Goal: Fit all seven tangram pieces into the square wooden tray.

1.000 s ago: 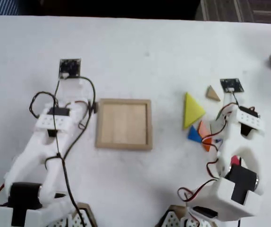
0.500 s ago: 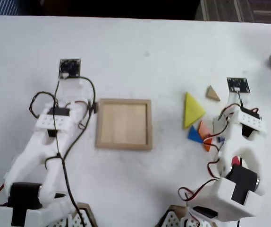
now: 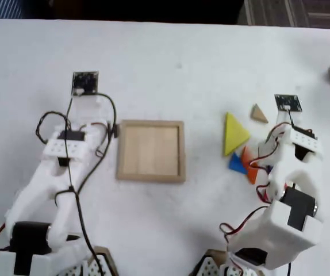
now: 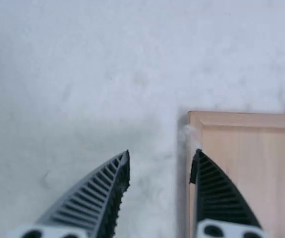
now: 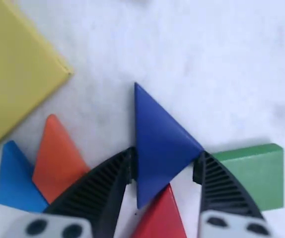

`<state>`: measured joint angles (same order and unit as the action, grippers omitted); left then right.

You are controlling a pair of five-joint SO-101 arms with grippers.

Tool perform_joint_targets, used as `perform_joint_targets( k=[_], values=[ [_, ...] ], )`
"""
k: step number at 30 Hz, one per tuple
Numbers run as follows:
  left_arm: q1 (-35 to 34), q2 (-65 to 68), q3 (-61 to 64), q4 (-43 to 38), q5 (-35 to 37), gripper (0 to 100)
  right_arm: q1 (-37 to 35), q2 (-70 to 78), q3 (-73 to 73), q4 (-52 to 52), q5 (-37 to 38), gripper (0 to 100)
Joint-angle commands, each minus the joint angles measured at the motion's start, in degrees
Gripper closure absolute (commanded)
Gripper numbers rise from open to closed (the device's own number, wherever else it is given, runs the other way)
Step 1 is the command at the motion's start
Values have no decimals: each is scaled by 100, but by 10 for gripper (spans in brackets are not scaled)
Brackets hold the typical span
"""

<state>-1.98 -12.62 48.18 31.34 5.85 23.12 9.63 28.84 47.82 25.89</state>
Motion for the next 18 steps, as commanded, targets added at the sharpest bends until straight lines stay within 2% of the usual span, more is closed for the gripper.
perform_joint_targets(
  k=[1,8,18],
  values=[
    [-31,-277,-44,-88,-70,789,-40,-13,-404,13,-26,805],
    [-31,-277,-53,-88,-70,789,31,31,-862,365,237,804],
    [-31,-277,-53,-88,-70,789,-31,57,-870,215,343,803]
  ],
)
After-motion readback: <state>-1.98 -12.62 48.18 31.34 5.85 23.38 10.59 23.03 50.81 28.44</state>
